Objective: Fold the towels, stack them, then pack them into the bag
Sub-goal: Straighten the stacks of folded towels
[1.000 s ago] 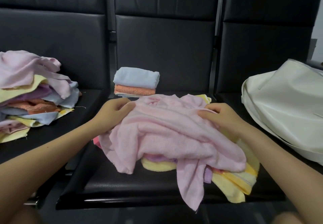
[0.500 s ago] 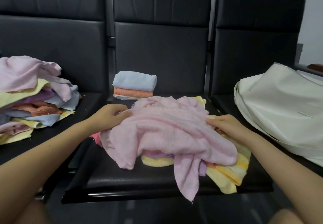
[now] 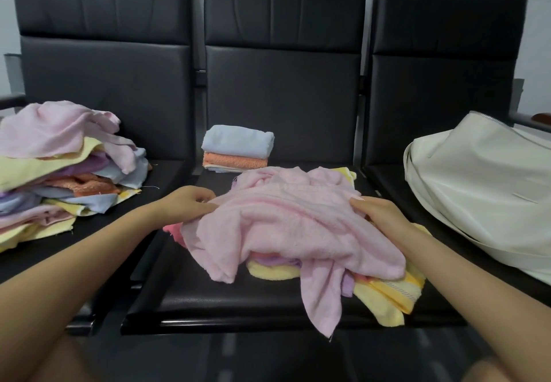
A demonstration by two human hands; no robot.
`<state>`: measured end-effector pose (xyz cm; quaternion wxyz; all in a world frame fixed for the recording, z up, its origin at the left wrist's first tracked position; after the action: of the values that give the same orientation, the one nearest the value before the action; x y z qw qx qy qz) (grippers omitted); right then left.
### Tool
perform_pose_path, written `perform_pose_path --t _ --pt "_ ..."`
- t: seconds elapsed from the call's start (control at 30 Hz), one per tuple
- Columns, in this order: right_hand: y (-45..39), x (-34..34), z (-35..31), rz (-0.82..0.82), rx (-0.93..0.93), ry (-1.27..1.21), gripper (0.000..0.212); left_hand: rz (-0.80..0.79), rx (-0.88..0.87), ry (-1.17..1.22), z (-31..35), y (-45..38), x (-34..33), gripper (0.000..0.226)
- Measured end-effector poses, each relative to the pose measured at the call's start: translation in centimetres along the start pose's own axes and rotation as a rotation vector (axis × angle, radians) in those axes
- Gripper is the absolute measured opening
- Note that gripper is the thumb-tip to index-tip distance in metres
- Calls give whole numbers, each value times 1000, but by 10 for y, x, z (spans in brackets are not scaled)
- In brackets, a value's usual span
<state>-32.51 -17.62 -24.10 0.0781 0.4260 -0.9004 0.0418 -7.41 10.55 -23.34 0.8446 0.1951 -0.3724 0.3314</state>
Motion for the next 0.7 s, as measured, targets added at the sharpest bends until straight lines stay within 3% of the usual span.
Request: perform_pose_path --t 0.1,0.2,0.3,0.43,0.53,0.6,0.7 --pt "-1 2 0 43 23 -24 31 170 21 81 -1 -4 4 17" --pt "-5 2 -4 126 40 -46 28 314 -19 145 -3 -6 9 12" --pt "-10 0 -3 119 11 -61 29 303 -26 131 -6 -9 8 11" --pt "-11 2 1 -35 -4 -69 34 120 61 112 -14 -10 5 10" --pt "-7 6 2 -59 7 -16 28 59 111 176 -14 -7 5 10" --pt "-3 7 1 -13 3 51 27 116 103 212 -10 -6 8 8" --pt "0 10 -11 96 56 22 30 326 18 278 5 -1 20 11"
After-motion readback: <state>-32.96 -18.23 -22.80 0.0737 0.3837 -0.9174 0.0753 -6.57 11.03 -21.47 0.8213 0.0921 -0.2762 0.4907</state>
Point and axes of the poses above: each hand's wrist, its own y-axis away from the middle knuckle, its own x-axis out of the back of the hand, z = x × y, the point moved 2 cm from there along -y, towards the middle knuckle, and after that the axes turned 6 degrees about x, right-handed, at the moved point
